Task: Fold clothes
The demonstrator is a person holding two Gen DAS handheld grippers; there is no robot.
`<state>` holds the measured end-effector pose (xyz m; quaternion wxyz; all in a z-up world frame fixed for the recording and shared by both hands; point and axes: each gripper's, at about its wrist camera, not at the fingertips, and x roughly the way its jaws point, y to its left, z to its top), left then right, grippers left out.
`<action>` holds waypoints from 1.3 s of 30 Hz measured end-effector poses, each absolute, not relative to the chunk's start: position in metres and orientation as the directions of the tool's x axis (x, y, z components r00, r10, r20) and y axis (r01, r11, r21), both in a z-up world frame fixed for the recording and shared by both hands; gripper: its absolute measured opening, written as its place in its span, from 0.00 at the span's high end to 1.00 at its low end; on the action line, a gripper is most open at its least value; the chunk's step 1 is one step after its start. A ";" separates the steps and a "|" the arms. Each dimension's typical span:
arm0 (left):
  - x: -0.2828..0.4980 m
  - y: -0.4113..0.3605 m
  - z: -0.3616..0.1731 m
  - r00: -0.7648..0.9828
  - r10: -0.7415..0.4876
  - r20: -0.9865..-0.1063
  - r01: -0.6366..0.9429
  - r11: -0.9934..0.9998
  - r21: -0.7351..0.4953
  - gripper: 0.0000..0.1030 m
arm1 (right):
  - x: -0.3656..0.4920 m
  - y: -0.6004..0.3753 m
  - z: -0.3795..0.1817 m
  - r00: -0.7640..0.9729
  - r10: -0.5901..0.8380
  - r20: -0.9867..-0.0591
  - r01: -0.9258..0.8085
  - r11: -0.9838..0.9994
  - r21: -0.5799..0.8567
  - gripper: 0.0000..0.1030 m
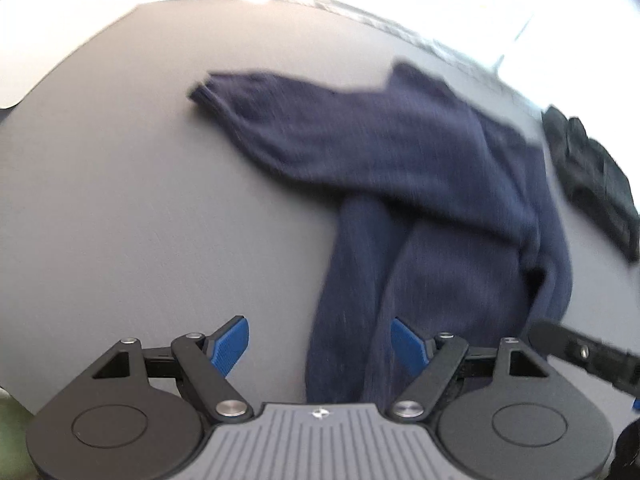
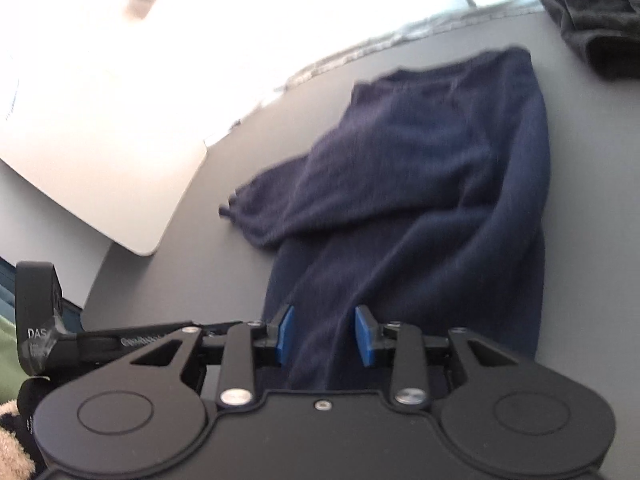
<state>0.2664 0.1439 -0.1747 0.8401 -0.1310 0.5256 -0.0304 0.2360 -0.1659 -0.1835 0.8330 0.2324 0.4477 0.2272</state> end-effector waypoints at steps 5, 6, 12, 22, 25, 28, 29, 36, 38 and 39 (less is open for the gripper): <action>0.286 0.158 -0.170 0.483 -0.148 -0.863 -0.153 0.956 -0.250 0.23 | 0.259 -0.190 -0.172 0.553 0.593 -0.585 -0.160 0.765 0.624 0.66; 0.291 0.160 -0.171 0.485 -0.137 -0.864 -0.163 0.956 -0.243 0.23 | 0.266 -0.192 -0.170 0.565 0.574 -0.593 -0.150 0.778 0.610 0.66; 0.324 0.179 -0.176 0.490 -0.094 -0.867 -0.221 0.948 -0.228 0.23 | 0.315 -0.203 -0.164 0.627 0.428 -0.651 -0.085 0.868 0.489 0.66; 0.394 0.199 -0.202 0.455 -0.011 -0.890 -0.296 0.941 -0.163 0.23 | 0.425 -0.213 -0.179 0.655 0.208 -0.726 -0.058 0.972 0.226 0.60; 0.417 0.200 -0.211 0.438 0.024 -0.899 -0.320 0.939 -0.131 0.23 | 0.456 -0.211 -0.195 0.636 0.163 -0.754 -0.050 0.984 0.171 0.57; 0.438 0.200 -0.220 0.415 0.070 -0.907 -0.330 0.941 -0.078 0.23 | 0.484 -0.211 -0.212 0.605 0.125 -0.786 -0.028 0.990 0.136 0.52; 0.445 0.200 -0.223 0.407 0.086 -0.909 -0.334 0.941 -0.061 0.23 | 0.491 -0.212 -0.218 0.591 0.115 -0.798 -0.015 0.991 0.132 0.52; 0.454 0.198 -0.228 0.432 0.114 -0.895 -0.322 0.946 -0.036 0.35 | 0.501 -0.216 -0.234 0.581 0.099 -0.808 -0.005 0.993 0.119 0.88; 0.454 0.197 -0.227 0.453 0.105 -0.885 -0.313 0.949 -0.048 0.56 | 0.500 -0.221 -0.232 0.590 0.113 -0.800 0.002 0.990 0.141 0.96; 0.454 0.196 -0.225 0.461 0.098 -0.882 -0.309 0.949 -0.056 0.63 | 0.499 -0.224 -0.231 0.597 0.122 -0.793 0.011 0.987 0.160 0.96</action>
